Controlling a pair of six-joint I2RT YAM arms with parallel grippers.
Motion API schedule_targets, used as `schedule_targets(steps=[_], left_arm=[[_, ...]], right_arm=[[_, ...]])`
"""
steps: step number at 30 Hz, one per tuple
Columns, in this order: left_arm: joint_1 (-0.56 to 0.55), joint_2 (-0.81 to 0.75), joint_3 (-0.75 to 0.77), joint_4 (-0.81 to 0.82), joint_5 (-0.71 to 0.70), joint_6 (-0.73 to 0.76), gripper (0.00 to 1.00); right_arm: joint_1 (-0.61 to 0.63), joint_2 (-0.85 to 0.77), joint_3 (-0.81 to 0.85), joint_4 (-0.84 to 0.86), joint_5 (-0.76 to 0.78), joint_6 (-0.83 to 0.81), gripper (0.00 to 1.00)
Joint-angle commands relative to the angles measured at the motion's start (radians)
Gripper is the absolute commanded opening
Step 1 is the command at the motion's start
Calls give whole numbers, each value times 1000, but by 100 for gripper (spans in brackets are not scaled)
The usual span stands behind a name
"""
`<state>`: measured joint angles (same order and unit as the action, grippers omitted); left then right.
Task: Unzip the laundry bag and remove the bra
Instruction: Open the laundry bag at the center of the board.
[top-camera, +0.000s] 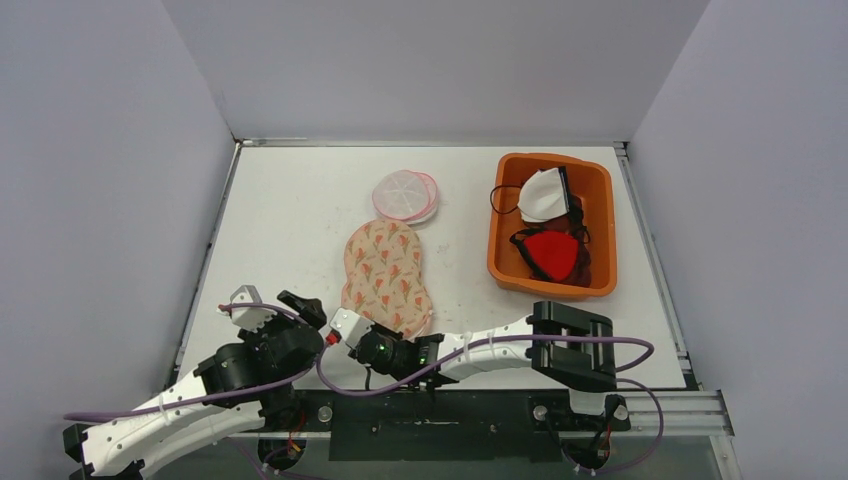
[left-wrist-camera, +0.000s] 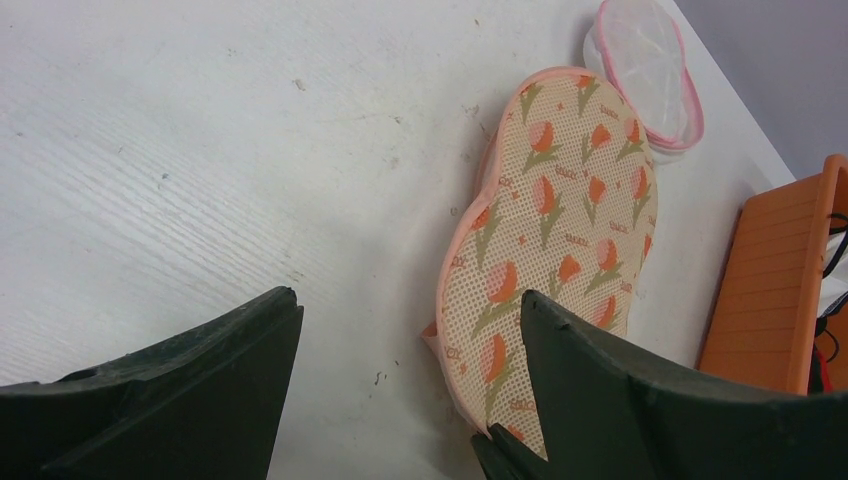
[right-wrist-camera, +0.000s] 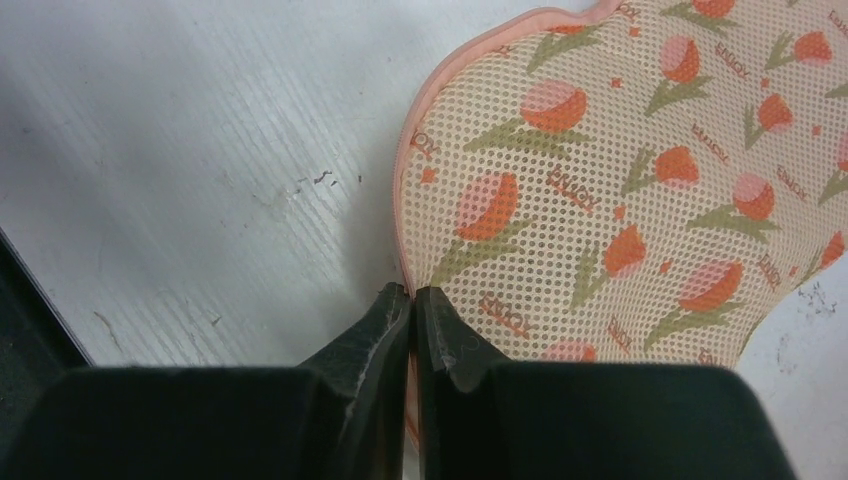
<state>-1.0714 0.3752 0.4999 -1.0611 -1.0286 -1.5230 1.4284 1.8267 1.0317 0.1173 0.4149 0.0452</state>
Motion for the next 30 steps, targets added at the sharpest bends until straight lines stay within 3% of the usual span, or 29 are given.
schedule_targets(steps=[1, 12, 17, 25, 30], left_arm=[[6, -11, -1, -28, -30, -37, 78], [10, 4, -1, 58, -7, 33, 78], [23, 15, -31, 238, 56, 193, 78], [142, 103, -102, 624, 366, 494, 84], [294, 202, -134, 763, 572, 557, 85]], right_arm=[[3, -74, 2, 51, 35, 22, 5], [-9, -423, -229, 135, 102, 193, 5], [-75, -639, -416, 188, 164, 379, 5], [-159, -864, -595, 74, 286, 639, 5], [-158, -947, -649, -27, 329, 704, 5]])
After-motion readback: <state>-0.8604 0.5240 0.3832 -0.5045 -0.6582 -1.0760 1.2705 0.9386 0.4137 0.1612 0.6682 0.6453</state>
